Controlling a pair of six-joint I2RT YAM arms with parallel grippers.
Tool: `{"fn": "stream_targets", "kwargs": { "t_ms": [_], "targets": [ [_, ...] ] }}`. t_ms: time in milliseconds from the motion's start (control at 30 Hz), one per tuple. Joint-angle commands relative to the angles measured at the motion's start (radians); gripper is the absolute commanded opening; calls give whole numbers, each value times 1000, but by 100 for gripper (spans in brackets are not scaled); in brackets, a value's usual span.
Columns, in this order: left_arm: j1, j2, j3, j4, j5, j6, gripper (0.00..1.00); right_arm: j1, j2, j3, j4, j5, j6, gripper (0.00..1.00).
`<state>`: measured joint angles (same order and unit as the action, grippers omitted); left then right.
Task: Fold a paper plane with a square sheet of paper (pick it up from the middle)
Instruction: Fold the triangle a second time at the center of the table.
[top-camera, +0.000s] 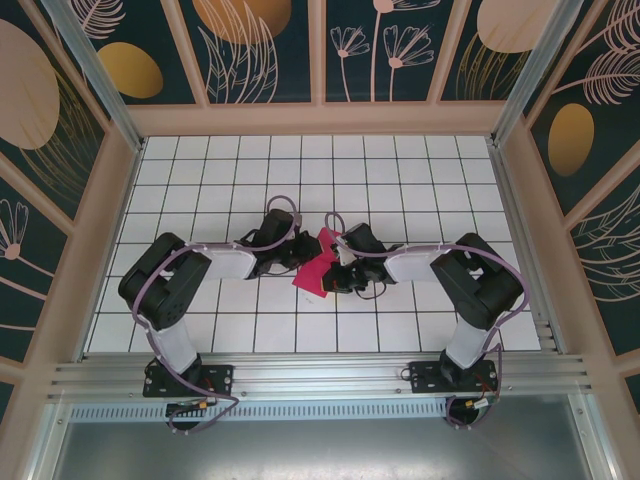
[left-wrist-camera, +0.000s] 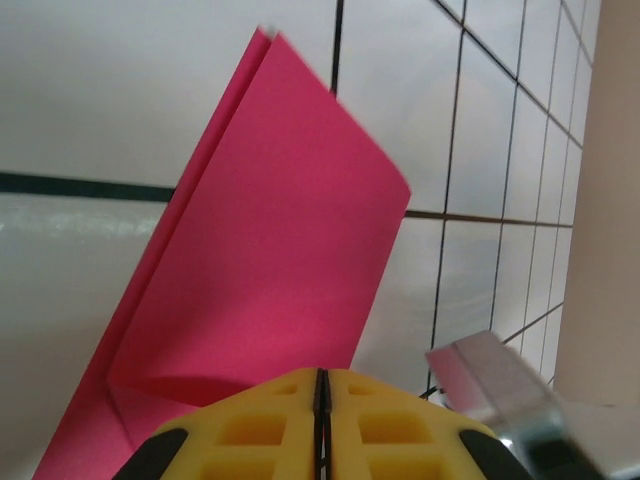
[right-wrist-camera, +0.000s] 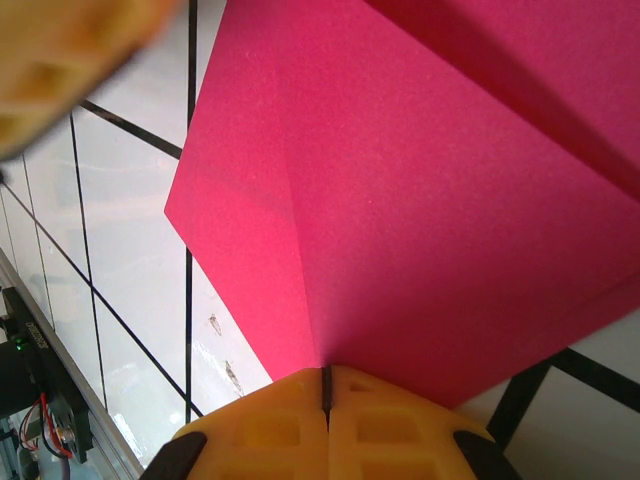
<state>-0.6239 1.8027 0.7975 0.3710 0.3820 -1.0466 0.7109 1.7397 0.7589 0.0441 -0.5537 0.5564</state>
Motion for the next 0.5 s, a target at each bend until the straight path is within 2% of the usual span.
{"fn": "stream_targets", "kwargs": {
  "t_ms": [0, 133, 267, 467],
  "targets": [
    [0, 42, -21, 70, 30, -23, 13, 7, 23, -3, -104, 69, -16, 2],
    [0, 79, -20, 60, -9, 6, 13, 6, 21, -8, -106, 69, -15, 2],
    [4, 95, -10, 3, -128, 35, 15, 7, 24, -18, -108, 72, -15, 2],
    [17, 92, 3, -11, -150, 66, 17, 7, 25, -27, -111, 75, -17, 2]
  ]
}}
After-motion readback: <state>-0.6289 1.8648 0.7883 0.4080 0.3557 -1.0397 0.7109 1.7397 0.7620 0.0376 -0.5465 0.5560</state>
